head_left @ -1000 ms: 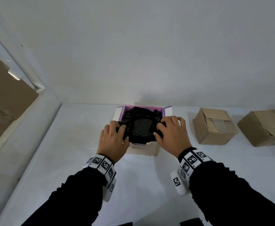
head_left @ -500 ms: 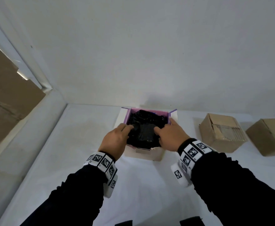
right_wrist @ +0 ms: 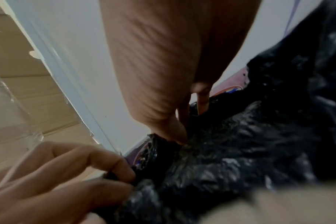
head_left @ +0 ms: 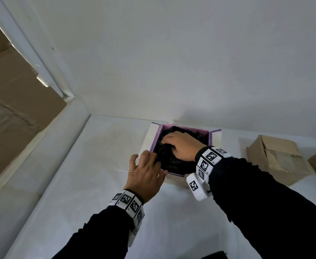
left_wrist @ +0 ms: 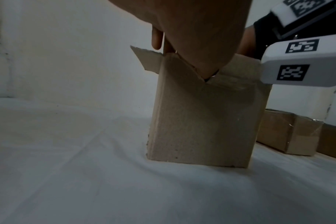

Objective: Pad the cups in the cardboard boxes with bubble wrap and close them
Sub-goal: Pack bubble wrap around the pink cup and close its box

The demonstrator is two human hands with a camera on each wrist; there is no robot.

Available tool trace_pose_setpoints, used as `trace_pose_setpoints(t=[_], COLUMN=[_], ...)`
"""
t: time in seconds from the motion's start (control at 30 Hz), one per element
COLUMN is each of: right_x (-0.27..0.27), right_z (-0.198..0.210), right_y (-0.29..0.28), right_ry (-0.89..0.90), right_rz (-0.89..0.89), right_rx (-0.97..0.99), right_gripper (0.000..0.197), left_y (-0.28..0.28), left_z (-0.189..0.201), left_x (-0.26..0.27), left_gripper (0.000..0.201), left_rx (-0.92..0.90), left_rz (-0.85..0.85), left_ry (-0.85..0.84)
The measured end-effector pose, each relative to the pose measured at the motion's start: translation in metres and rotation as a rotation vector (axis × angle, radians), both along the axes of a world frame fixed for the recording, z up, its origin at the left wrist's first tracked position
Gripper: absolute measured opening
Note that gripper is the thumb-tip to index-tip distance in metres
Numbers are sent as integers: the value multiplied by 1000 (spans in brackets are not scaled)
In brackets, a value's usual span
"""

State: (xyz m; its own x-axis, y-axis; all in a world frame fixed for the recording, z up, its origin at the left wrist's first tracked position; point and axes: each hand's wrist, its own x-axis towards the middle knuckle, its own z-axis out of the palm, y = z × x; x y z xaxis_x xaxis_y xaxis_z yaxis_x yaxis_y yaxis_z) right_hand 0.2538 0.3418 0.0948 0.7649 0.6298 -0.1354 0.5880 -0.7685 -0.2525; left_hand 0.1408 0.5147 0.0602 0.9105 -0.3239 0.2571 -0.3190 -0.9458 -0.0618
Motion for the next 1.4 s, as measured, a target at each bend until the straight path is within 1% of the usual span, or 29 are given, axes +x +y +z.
trace_pose_setpoints(t=[0.07, 0.13, 0.27, 0.37, 0.43, 0.47, 0.53, 0.6, 0.63, 0.67, 0.73, 0.8, 0.87, 0.9, 0.93, 1.0, 1.03, 1.1, 1.2, 1.27, 1.33, 1.4], right_x=[3, 6, 8, 10, 10, 11, 11, 11, 11, 10, 9, 8, 6, 5, 5, 7, 10, 12, 11, 10, 10, 12], right_z=[-4, -4, -2, 1, 4, 5, 4, 4, 5, 5, 5, 2, -3, -4, -3, -2, -3, -8, -18, -16, -8, 7], right_y=[-1, 1, 7, 11, 13, 13, 12, 10, 11, 12, 16, 18, 18, 18, 17, 16, 15, 14, 13, 11, 6, -3], right_ry=[-20, -56, -80, -97, -104, -108, -121, -121, -107, -90, -76, -78, -63, -56, -65, -167, -222, -223, -26, 61, 85, 81], right_rz=[29, 68, 124, 131, 123, 116, 96, 121, 158, 199, 255, 264, 257, 251, 239, 183, 136, 49, -5, -10, -33, -110], right_rx=[-16, -65, -188, -299, -344, -328, -190, -49, -29, -41, -131, -240, -308, -298, -266, -192, -181, -213, -234, -174, -62, 42], right_gripper=[56, 59, 61, 55, 52, 51, 46, 41, 43, 46, 52, 52, 52, 53, 53, 51, 51, 52, 55, 56, 54, 45], left_y=[-1, -3, -14, -18, -18, -17, -13, -7, -5, -3, -1, -1, 0, 0, 1, 5, 8, 13, 13, 11, 10, 7], left_z=[-2, -2, 2, 4, 5, 5, 4, 3, 3, 3, 4, 6, 8, 9, 9, 6, 3, -1, -3, 0, 13, 34], left_x=[-1, -2, 1, 5, 5, 4, 2, 2, 2, 2, -1, -2, 0, 2, 5, 10, 13, 18, 20, 19, 20, 27], left_gripper=[42, 42, 53, 50, 44, 39, 27, 26, 26, 27, 29, 34, 37, 36, 31, 17, 10, 2, 7, 9, 15, 28], left_rx=[-29, -69, -100, -88, -91, -94, -84, -70, -65, -62, -65, -53, 0, 31, 65, 132, 152, 156, 130, 126, 106, 60], left_rz=[4, 18, 109, 151, 153, 146, 126, 100, 85, 69, 45, 19, -7, -25, -48, -117, -155, -219, -285, -316, -324, -294], left_ry=[16, 20, 62, 108, 114, 102, 69, 36, 21, 16, 27, 54, 80, 86, 87, 72, 62, 42, -5, -6, 75, 227])
